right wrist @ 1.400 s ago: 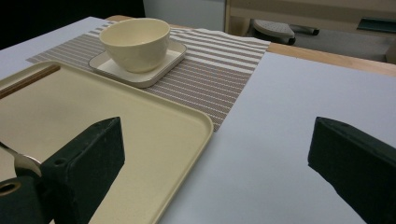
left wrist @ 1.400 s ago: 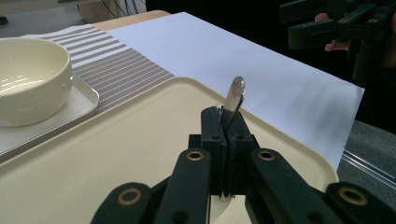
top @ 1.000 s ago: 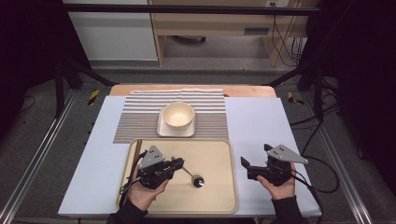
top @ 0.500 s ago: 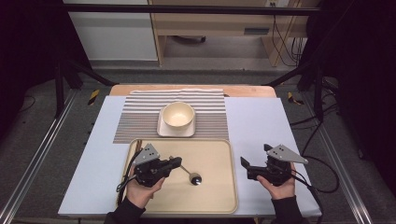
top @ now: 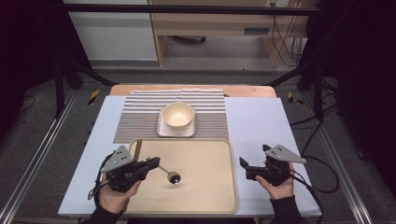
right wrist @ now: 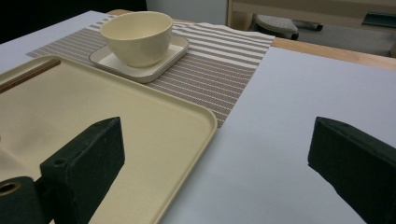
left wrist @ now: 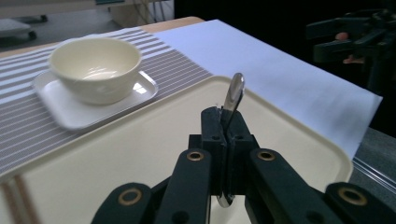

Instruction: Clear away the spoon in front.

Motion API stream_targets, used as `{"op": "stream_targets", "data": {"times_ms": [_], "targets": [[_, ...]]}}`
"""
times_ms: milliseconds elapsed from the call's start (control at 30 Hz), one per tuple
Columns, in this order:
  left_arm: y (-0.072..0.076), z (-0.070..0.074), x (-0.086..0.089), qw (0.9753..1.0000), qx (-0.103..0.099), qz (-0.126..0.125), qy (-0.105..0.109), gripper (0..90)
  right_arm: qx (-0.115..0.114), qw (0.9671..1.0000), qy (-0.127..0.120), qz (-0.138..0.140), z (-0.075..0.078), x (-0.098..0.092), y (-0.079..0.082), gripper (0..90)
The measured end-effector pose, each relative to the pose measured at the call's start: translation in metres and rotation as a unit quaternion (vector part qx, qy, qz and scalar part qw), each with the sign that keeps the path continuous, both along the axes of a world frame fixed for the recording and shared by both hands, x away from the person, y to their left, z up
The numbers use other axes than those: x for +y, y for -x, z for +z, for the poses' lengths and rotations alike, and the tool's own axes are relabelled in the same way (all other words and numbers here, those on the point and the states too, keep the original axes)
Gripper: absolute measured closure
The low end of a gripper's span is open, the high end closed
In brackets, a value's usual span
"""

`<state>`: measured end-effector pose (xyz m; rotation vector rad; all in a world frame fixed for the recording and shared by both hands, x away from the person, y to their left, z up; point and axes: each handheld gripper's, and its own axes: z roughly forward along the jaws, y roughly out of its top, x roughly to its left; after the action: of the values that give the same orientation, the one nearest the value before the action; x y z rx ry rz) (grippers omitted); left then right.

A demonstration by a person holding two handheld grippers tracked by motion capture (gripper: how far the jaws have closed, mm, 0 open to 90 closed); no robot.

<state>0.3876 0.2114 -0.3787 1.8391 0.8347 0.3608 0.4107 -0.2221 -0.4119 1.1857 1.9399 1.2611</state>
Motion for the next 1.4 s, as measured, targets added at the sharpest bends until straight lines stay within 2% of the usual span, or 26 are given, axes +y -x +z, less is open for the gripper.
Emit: {"op": "stream_targets", "data": {"times_ms": [133, 367, 700, 967, 1267, 1400], "targets": [[-0.004, -0.004, 0.012, 0.9997, 0.018, 0.014, 0.002, 88.6, 0.0, 1.0, 0.0, 0.0, 0.0, 0.001, 0.0, 4.2], [-0.009, -0.008, 0.01, 0.9993, 0.032, 0.021, -0.007, 88.1, 0.002, 1.0, 0.0, 0.0, -0.001, 0.001, 0.0, 4.2], [-0.02, -0.014, 0.012, 0.9984, 0.036, 0.043, -0.011, 87.0, 0.003, 1.0, 0.0, 0.0, -0.001, 0.001, 0.0, 4.2], [-0.043, -0.028, 0.011, 0.9971, 0.022, 0.07, -0.02, 82.2, 0.002, 1.0, 0.004, 0.001, -0.002, 0.002, -0.001, 4.2], [-0.072, -0.043, 0.01, 0.9956, 0.028, 0.083, -0.031, 77.9, 0.004, 1.0, 0.004, 0.002, -0.002, 0.002, -0.001, 4.2], [-0.083, -0.051, 0.011, 0.9949, 0.045, 0.088, -0.022, 77.0, 0.004, 1.0, 0.004, 0.002, -0.003, 0.002, -0.002, 4.2]]}}
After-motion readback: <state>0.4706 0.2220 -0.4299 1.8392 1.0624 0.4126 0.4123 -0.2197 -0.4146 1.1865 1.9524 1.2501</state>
